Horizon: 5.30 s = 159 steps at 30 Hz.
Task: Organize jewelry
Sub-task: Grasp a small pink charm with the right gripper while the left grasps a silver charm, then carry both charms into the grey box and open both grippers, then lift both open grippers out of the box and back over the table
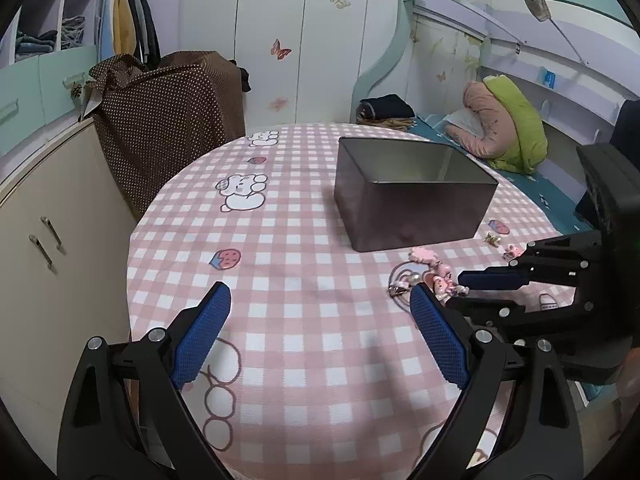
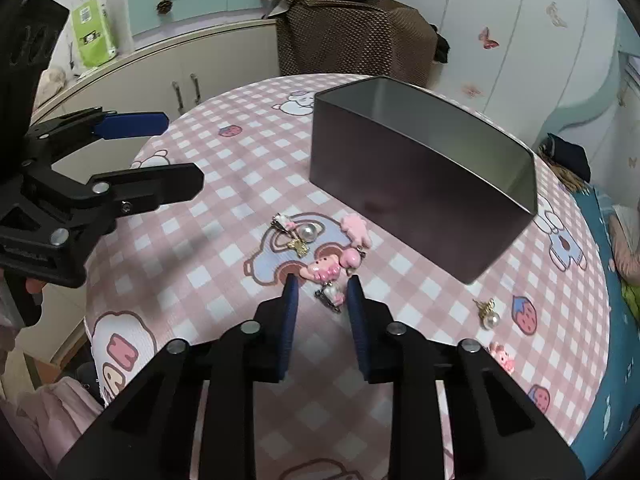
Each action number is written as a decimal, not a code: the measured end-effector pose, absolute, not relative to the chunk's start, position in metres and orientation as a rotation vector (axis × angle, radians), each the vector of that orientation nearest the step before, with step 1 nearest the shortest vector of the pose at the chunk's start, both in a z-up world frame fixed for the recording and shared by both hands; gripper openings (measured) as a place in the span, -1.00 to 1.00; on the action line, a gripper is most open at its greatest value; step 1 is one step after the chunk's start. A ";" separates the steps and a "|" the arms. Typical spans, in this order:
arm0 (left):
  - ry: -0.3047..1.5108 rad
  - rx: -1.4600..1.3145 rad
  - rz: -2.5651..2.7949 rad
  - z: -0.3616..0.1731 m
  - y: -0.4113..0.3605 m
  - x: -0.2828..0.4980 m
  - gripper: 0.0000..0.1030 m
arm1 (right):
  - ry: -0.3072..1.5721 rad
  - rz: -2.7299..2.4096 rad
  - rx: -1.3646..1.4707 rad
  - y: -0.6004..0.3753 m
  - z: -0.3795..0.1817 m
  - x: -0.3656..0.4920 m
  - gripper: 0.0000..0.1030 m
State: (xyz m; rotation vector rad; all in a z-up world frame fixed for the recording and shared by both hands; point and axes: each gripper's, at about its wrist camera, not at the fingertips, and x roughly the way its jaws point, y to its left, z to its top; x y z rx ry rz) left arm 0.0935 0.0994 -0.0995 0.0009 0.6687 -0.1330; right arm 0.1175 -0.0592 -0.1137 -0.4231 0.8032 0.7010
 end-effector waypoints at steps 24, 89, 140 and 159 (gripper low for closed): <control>0.731 0.081 -0.248 -0.117 0.057 0.118 0.28 | 0.725 0.567 -0.302 -0.121 -0.077 0.118 -0.71; 0.639 -0.178 -0.344 -0.070 0.065 0.193 -0.78 | 0.673 0.594 -0.034 -0.123 -0.037 0.191 -0.21; 0.708 -0.002 -0.351 -0.112 0.046 0.130 0.20 | 0.749 0.539 -0.147 -0.129 -0.075 0.134 0.28; 0.766 0.048 -0.348 -0.134 0.036 0.140 -0.78 | 0.799 0.556 -0.164 -0.123 -0.099 0.128 0.28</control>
